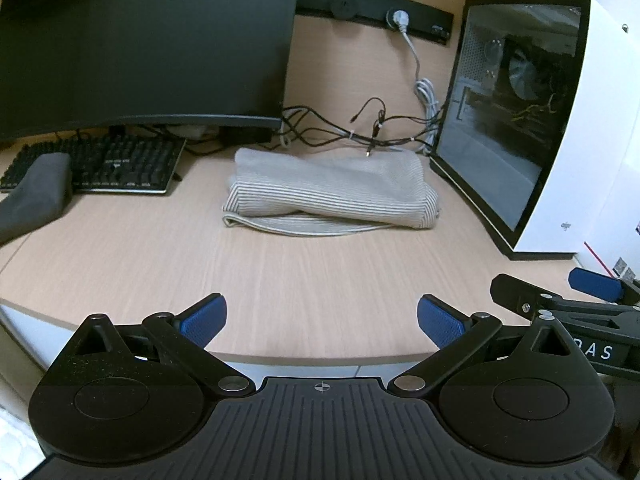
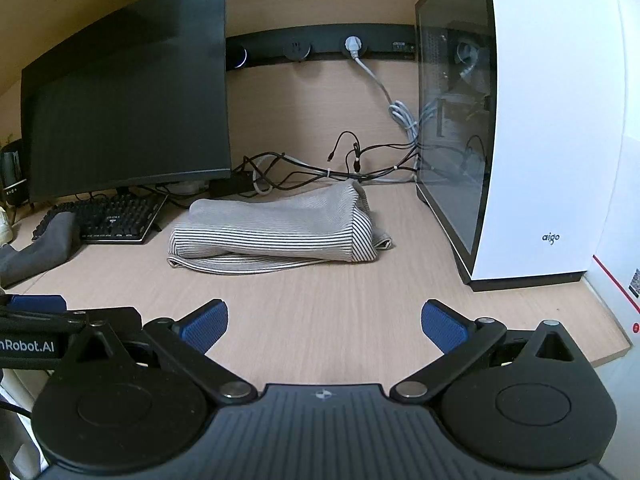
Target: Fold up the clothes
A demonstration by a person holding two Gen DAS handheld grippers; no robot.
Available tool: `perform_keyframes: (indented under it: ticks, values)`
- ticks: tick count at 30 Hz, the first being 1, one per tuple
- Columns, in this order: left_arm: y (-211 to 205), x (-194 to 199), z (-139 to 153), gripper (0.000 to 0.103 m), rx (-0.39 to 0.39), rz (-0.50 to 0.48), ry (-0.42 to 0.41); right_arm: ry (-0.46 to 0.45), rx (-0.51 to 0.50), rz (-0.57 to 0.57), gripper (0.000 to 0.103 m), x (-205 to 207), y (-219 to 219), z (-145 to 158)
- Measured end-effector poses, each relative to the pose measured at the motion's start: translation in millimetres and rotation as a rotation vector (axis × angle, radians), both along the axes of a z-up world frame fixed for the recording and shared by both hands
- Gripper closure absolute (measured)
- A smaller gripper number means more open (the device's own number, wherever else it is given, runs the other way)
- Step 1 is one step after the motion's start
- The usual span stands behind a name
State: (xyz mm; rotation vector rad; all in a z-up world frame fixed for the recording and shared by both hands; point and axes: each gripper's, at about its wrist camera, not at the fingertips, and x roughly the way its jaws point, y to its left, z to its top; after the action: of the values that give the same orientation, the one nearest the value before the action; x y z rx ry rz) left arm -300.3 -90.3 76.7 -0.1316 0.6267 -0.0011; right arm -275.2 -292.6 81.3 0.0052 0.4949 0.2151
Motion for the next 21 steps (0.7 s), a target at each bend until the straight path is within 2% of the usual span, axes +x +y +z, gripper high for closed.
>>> perform_keyframes:
  ticks: [13, 21]
  values:
    - [-0.5, -3.4, -1.4, 0.0, -0.001, 0.008, 0.009, 0.004, -0.013, -0.004, 0.0, -5.1, -0.5, -0.8]
    - [3.8, -2.6, 1.6, 0.0, 0.009, 0.006, -0.018, -0.005, -0.014, 0.009, 0.0, -2.2, 5.2, -0.8]
